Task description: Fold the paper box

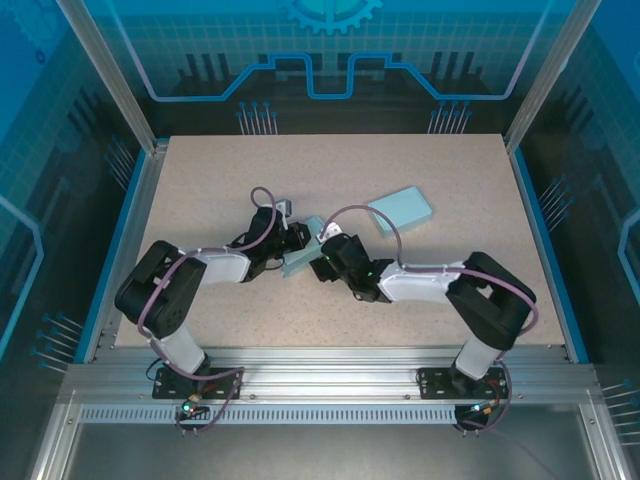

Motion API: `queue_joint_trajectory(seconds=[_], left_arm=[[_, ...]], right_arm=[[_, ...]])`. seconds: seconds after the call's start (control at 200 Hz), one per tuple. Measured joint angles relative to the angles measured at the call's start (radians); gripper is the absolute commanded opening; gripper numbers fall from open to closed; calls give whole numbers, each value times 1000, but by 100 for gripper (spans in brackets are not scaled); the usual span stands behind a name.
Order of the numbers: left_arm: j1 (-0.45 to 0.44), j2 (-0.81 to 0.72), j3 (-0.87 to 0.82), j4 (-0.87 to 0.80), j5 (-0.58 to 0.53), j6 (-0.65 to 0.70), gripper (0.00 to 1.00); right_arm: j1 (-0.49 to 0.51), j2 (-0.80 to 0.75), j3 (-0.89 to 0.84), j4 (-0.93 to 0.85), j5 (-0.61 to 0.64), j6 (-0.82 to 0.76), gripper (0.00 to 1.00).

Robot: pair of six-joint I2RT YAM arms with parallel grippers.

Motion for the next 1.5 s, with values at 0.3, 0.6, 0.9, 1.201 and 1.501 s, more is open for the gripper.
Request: queue_joint_trajectory(seconds=[0.3, 0.6, 0.9, 1.201, 1.501], left_arm=[[0, 29, -45, 119, 16, -5, 17], [0, 8, -42, 109, 55, 3, 27], [0, -227, 26, -140, -33, 90, 45], [5, -272, 59, -472, -249, 181, 43], [50, -140, 77, -591, -291, 206, 28]], right_arm=[[-21, -254, -1, -151, -77, 38, 100], [-179, -89, 253, -296, -230, 113, 92], [-282, 138, 379, -416, -407, 148, 89], [-332, 244, 419, -457, -535, 157, 88], [-364, 255, 417, -433, -668, 197, 88]])
